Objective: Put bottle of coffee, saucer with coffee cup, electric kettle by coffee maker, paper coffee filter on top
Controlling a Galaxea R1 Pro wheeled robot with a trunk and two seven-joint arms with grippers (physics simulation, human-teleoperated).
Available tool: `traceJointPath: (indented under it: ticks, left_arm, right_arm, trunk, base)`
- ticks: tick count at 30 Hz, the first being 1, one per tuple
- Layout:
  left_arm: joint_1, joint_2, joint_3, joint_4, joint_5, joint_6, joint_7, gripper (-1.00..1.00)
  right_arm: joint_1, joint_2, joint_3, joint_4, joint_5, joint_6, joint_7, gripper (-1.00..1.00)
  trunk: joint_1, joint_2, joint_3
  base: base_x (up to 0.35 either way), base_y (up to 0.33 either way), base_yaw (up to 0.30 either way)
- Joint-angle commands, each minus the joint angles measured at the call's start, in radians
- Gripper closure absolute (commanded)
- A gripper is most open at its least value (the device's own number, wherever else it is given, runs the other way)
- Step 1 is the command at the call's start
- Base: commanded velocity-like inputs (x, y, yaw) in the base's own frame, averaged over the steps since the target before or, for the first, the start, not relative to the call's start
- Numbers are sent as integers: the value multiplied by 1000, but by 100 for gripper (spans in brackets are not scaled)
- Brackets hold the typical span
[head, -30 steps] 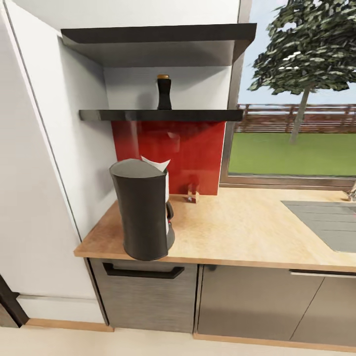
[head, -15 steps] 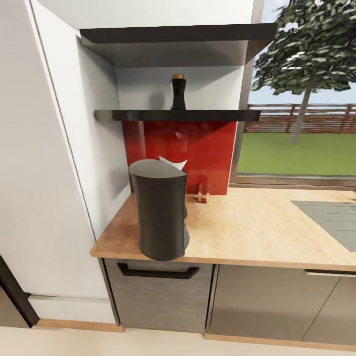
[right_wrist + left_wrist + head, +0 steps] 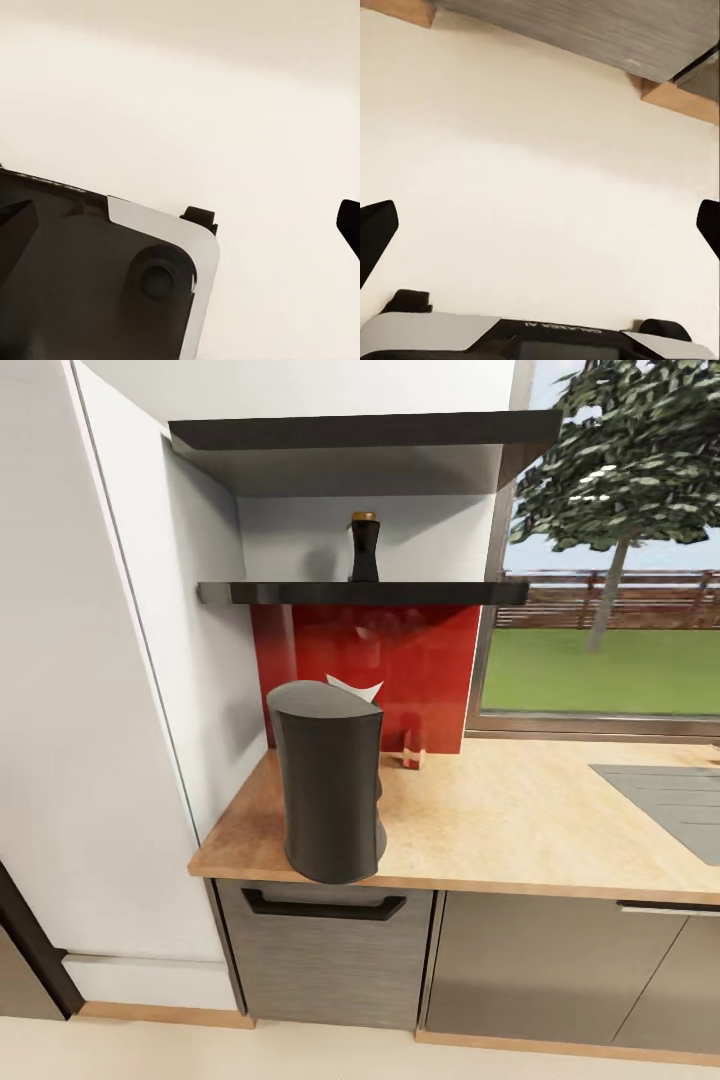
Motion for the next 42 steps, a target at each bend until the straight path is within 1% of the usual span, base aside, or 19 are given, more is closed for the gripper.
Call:
traceJointPath:
  ticks: [1, 4, 5, 9, 10, 19, 21, 22, 23, 24, 26, 27, 29, 30, 33, 34, 37, 38, 42]
  left_arm:
    - [0, -8, -11, -22, 3, 5, -8, -100]
    - [0, -8, -82, -85, 3, 36, -10, -100]
    - [0, -8, -137, -133, 3, 72, -9, -100]
    - [0, -8, -245, -245, 4, 164, -8, -100]
    - [0, -8, -290, -303, 4, 211, -7, -100]
    - [1, -8, -428, -580, 15, 415, -8, -100]
    - [-1, -8, -482, -657, 60, 501, -9, -100]
    - [-5, -8, -520, -702, 111, 556, -8, -100]
    - [-9, -8, -537, -723, 139, 580, -8, -100]
    - [-91, -8, -590, -809, 293, 669, -8, -100]
    - [-132, -8, -598, -820, 340, 690, -8, -100]
    - [-175, -8, -606, -828, 389, 719, -8, -100]
    - [-219, -8, -615, -833, 435, 754, -8, -100]
    - [-268, -8, -622, -837, 467, 786, -8, -100]
    - [-496, -8, -634, -845, 532, 850, -9, -100]
    - [-544, -8, -634, -845, 545, 865, -9, -100]
    - [-609, -8, -635, -845, 564, 887, -9, -100]
    - [-676, -8, -635, -845, 594, 899, -9, -100]
    - [-786, -8, -635, -844, 663, 908, -9, -100]
  right_arm:
    - [-1, 1, 8, 4, -11, -4, 7, -100]
    - [-1, 0, 8, 4, -11, -4, 6, -100]
    - [-1, 0, 8, 4, -11, -4, 6, -100]
    - [-1, 0, 8, 4, -11, -4, 6, -100]
    - [-1, 0, 8, 4, -11, -5, 5, -100]
    - [-1, 0, 9, 4, -11, -7, 5, -100]
    - [-1, 0, 8, 4, -11, -7, 4, -100]
    - [-1, 0, 8, 4, -11, -7, 4, -100]
    - [-1, 0, 8, 4, -11, -7, 4, -100]
    - [-1, 0, 8, 4, -11, -7, 4, -100]
    - [-1, 0, 8, 4, -11, -8, 4, -100]
    - [-1, 0, 8, 4, -11, -8, 4, -100]
    - [-1, 0, 8, 4, -11, -8, 3, -100]
    - [-1, 0, 8, 4, -11, -9, 3, -100]
    - [-1, 0, 9, 4, -11, -9, 3, -100]
    - [-1, 0, 9, 4, -11, -9, 3, -100]
    - [-1, 0, 8, 4, -11, -9, 2, -100]
    - [-1, 0, 8, 4, -11, -9, 2, -100]
    - [-1, 0, 8, 4, -11, -9, 2, -100]
  trunk:
    - [0, -1, -1]
    - [0, -1, -1]
    - [0, -1, -1]
    - [0, -1, -1]
    - [0, -1, -1]
    - [0, -1, -1]
    - [0, -1, -1]
    - [0, -1, -1]
    - [0, -1, -1]
    - [0, -1, -1]
    - [0, -1, -1]
    - [0, -1, -1]
    - [0, -1, -1]
    - [0, -1, -1]
    - [0, -1, -1]
    - [0, -1, -1]
    - [0, -1, -1]
    - [0, -1, -1]
    - [0, -1, -1]
  base:
    - [0, 0, 0]
    - [0, 0, 0]
    - [0, 0, 0]
    - [0, 0, 0]
    - [0, 0, 0]
    - [0, 0, 0]
    - [0, 0, 0]
    - [0, 0, 0]
    - [0, 0, 0]
    - [0, 0, 0]
    - [0, 0, 0]
    - [0, 0, 0]
    - [0, 0, 0]
    - [0, 0, 0]
    - [0, 0, 0]
    - [0, 0, 0]
    - [0, 0, 0]
    - [0, 0, 0]
    - [0, 0, 0]
